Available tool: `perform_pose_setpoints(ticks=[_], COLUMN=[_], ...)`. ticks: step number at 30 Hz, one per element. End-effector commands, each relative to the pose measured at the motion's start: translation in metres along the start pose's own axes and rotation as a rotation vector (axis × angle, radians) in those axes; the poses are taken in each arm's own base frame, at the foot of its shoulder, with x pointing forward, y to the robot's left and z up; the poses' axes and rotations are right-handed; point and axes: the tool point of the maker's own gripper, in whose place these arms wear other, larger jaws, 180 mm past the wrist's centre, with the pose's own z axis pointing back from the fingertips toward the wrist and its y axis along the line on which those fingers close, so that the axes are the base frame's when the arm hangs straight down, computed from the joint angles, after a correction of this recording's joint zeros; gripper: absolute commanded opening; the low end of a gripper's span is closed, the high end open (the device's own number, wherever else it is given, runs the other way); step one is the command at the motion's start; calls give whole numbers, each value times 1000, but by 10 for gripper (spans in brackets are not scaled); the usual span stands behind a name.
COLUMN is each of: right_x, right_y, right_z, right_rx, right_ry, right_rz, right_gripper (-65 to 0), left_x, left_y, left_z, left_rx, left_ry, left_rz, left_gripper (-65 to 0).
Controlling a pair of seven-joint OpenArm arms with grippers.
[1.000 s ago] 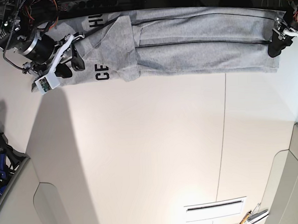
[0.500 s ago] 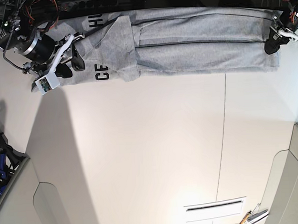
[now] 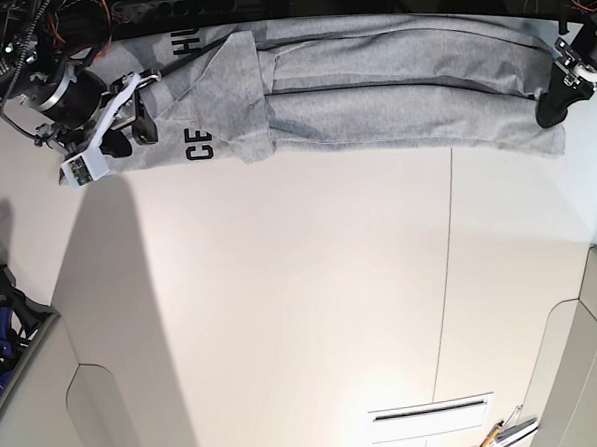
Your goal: Fold the T-shirt properly
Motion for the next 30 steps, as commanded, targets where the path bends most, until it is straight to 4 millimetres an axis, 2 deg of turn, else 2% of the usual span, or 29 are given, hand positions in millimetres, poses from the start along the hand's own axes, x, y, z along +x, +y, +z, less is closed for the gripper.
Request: perform_pose_setpoints(ticks=[1,3,7,11,15,23,27,30], right_x=[10,10,7,4,1,2,-1,-1], right_y=[-6,-17,-44,-71,-88,-87,-86,-86], right_z=[6,10,24,39,51,52,52,52], right_rx=[-19,-54,-140,-229,-286,-276,-274,-274], right_ry=[-45,-49,-57,-69,-75,-85,-70,-70], right_rz=[5,-8,-44,-82,-104,-115,-118,-118], right_gripper=[-410,-410,-410,-410,-410,-410,-410,-410], left_x=[17,19,6,-14,-37,-97,-114,-128], left_y=[-15,-29,-46,-65,-95,-165,-198,-213], left_z=[4,3,4,3,-9,-49,-64,-75], left_rx=[-41,-67,-90,-121,-198,-440,-542,-565], left_ry=[-37,-19,12,19,59,240,263,278], left_rz=[-46,-87,-118,-115,-121,-108,-85,-96], left_gripper=[-650,-650,-650,-650,-650,-650,-650,-650])
